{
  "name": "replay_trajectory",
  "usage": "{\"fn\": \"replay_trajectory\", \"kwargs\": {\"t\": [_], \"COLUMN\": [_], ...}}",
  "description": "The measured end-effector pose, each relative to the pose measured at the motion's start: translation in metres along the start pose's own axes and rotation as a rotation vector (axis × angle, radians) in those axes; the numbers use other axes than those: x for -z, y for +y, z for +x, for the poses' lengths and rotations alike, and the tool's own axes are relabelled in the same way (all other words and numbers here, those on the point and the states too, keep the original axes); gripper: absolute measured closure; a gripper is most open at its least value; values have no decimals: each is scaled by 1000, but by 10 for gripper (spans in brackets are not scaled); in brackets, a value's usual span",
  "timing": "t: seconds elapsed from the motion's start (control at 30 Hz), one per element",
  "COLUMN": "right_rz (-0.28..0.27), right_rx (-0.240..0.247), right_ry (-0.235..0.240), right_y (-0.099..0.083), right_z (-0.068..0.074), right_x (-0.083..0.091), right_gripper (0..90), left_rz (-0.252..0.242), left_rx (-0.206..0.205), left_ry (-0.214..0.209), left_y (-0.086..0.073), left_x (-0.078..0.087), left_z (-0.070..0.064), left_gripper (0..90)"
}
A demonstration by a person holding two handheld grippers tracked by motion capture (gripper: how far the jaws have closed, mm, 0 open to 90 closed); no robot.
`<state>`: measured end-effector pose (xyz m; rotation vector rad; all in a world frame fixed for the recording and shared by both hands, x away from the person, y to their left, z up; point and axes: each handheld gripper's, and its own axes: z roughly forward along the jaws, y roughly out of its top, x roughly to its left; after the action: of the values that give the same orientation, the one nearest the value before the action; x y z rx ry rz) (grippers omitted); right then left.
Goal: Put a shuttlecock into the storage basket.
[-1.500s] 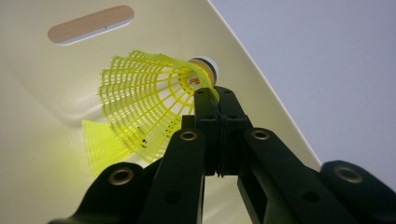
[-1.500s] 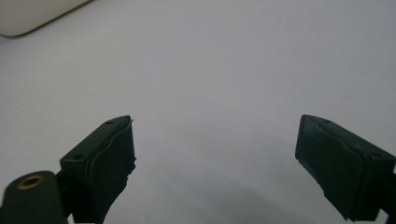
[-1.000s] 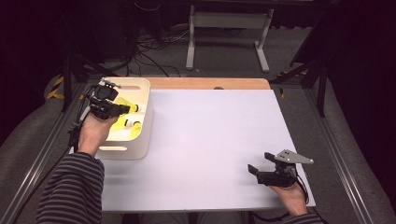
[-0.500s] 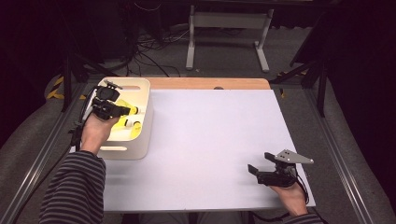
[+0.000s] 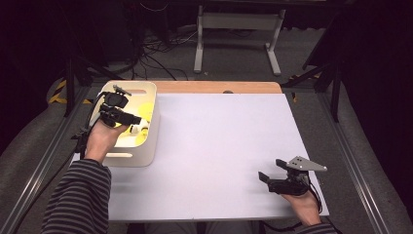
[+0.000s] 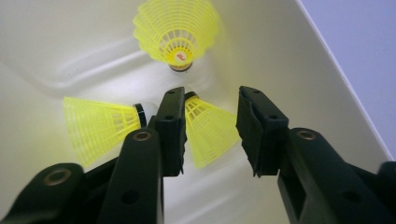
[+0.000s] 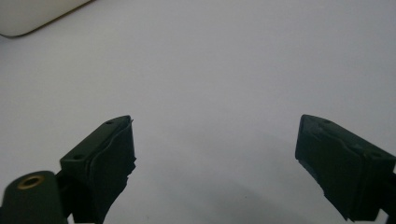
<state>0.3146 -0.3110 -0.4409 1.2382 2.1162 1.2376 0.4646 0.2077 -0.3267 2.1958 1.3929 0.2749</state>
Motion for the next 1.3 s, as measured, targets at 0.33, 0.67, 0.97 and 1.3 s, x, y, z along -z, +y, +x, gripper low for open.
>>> {"fn": "replay_trajectory", "kwargs": {"t": [0.33,0.67,0.97,1.3], "right_rz": [2,0,-1,0], "right_rx": [3,1,-1,0], "right_ry": [1,0,1,2], "right_y": [0,0,0,0], "right_z": [0,0,0,0], "right_x": [0,0,0,0], "right_gripper": [122,122,122,121], "left_rz": [-29,-57,-71,-82], "left_rx": [0,-28,-31,-47], "left_ry": [2,-3,-27,-46], "left_y": [1,6,10,14], "left_x": [6,14,19,21], "left_z": [-4,-13,-20,-29], "left_gripper": [536,496,482,463]}}
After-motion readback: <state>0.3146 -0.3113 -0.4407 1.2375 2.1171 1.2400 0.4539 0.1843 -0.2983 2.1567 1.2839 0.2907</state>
